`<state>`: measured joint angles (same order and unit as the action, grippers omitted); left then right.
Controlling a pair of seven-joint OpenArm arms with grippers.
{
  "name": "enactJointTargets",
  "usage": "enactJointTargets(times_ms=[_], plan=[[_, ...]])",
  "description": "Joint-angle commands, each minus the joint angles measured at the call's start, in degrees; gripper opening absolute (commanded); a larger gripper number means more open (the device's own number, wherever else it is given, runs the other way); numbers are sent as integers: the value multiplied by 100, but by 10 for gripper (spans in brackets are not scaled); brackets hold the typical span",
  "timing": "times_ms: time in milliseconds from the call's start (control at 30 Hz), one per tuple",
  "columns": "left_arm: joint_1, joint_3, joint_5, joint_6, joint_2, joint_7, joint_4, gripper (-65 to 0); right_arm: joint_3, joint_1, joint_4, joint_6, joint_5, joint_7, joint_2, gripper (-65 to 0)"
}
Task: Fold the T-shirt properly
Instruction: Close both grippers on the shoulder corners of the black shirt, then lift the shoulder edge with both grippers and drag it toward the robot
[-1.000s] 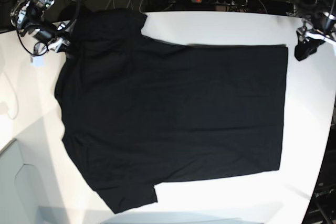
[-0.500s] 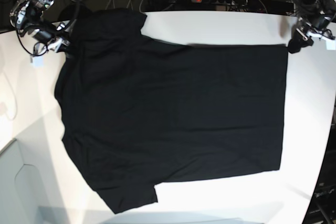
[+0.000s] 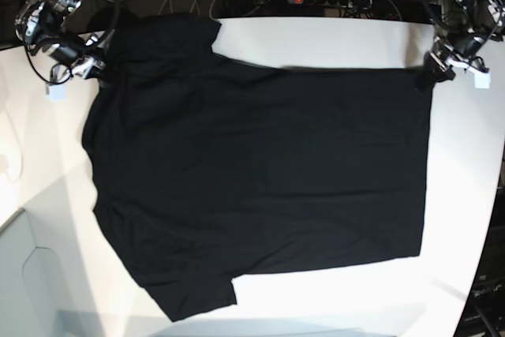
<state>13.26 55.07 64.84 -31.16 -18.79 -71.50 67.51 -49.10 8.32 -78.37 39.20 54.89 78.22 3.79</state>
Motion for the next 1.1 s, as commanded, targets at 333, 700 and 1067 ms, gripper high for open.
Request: enactJointTargets(times_ms=[333,700,1067], plan=[[-205,27,-589,-18,186,16,67,-268,-17,52,-9,80,-377,178,47,-650],[-205,-17,-598,-18,178,16,67,-637,-9,69,-9,80,-377,178,56,-650],[-170,-8,-598,-1,195,16,93,-638,-9,43,-9,80,-377,178,47,-650]])
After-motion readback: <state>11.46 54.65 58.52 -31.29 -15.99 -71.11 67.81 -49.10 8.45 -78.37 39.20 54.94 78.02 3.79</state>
